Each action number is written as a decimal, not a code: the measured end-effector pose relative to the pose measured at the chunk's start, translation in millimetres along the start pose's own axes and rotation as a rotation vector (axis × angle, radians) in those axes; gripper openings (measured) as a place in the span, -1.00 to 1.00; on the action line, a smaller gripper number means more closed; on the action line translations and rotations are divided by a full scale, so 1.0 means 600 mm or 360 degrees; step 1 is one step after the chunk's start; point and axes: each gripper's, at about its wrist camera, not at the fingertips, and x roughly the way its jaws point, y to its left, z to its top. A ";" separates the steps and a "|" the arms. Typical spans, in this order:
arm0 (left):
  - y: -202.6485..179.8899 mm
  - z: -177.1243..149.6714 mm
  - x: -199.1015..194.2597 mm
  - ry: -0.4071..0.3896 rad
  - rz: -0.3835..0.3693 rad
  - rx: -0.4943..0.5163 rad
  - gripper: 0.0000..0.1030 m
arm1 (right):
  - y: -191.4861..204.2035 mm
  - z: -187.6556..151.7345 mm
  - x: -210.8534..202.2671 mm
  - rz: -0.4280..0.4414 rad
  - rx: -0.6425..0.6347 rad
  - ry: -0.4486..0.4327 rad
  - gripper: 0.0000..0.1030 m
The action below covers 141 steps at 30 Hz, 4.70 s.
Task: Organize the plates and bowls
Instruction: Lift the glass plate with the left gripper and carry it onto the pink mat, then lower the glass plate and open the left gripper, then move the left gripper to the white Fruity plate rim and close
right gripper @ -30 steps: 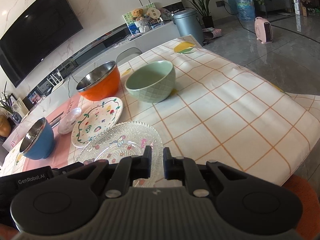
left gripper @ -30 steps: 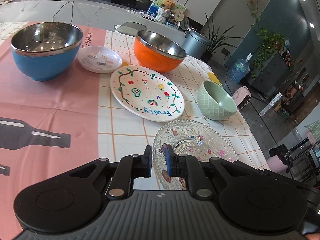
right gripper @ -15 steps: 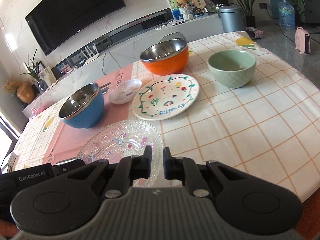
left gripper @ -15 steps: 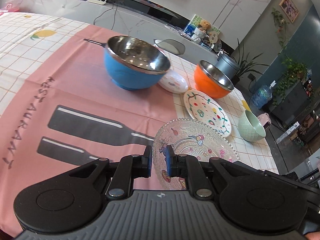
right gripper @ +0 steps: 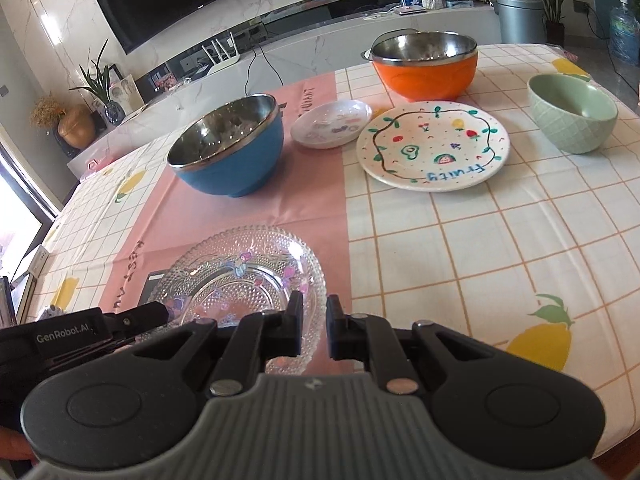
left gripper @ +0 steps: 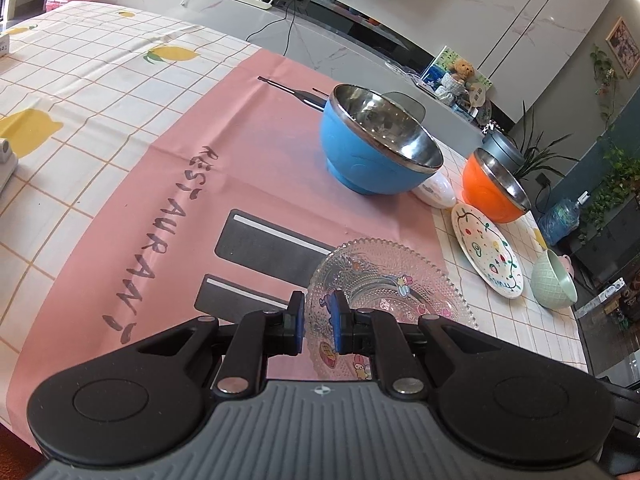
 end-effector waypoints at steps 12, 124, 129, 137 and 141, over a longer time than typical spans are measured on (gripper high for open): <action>0.008 -0.001 0.011 0.0021 0.0044 0.0002 -0.72 | 0.006 -0.006 0.020 -0.0008 -0.0030 0.0067 -0.81; -0.253 0.075 0.213 0.0261 -0.0111 -0.0035 -0.28 | -0.280 0.126 -0.008 -0.0142 0.0623 -0.0250 -0.37; -0.253 0.077 0.236 0.0299 -0.0106 -0.0044 -0.28 | -0.291 0.141 0.017 -0.0137 0.0635 -0.0230 -0.37; -0.260 0.083 0.252 0.0317 -0.0118 -0.0021 -0.29 | -0.292 0.140 0.043 -0.0106 0.0659 -0.0219 -0.53; -0.263 0.085 0.253 0.0320 -0.0075 0.0016 -0.56 | -0.293 0.139 0.052 -0.0066 0.0707 -0.0185 -0.87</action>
